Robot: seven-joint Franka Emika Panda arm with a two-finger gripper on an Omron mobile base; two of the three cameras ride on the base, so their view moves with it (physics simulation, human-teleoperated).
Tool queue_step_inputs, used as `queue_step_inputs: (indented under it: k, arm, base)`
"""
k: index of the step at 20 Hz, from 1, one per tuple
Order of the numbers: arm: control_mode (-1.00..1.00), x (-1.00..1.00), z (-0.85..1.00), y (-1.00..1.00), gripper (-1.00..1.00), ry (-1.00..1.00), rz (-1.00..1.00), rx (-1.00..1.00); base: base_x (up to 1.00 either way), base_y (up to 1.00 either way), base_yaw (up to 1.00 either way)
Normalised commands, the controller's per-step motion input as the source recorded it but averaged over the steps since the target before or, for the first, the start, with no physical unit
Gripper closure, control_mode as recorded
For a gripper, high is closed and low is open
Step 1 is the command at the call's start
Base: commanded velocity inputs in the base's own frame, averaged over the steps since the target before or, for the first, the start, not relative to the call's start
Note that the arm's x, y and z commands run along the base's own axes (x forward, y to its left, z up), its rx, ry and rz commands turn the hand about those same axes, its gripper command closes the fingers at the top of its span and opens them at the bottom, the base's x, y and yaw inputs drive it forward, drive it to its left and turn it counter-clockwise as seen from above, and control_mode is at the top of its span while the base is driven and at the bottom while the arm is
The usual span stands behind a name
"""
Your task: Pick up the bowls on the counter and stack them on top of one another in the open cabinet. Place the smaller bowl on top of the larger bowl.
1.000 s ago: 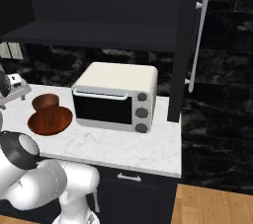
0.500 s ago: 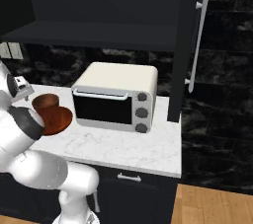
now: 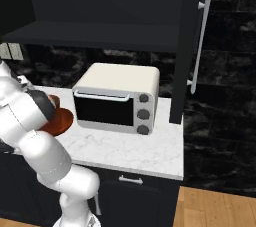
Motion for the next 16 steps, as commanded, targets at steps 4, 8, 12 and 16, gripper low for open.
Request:
queue_step_inputs:
  k: [4,8,12,16]
  arm:
    - [-1.00,0.32,-0.21,0.01,-1.00,0.01,0.00,-0.01]
    - [-1.00,0.21,-0.22,0.02,-1.00,0.01,0.00,-0.01]
    - [-1.00,0.12,-0.34,0.00,-1.00,0.00,0.00,0.00]
    - [-1.00,0.24,-0.25,0.01,-1.00,0.00,0.00,0.00]
  base:
    - [0.00,0.00,0.00]
    - [0.00,0.00,0.00]
    - [0.00,0.00,0.00]
    - [0.00,0.00,0.00]
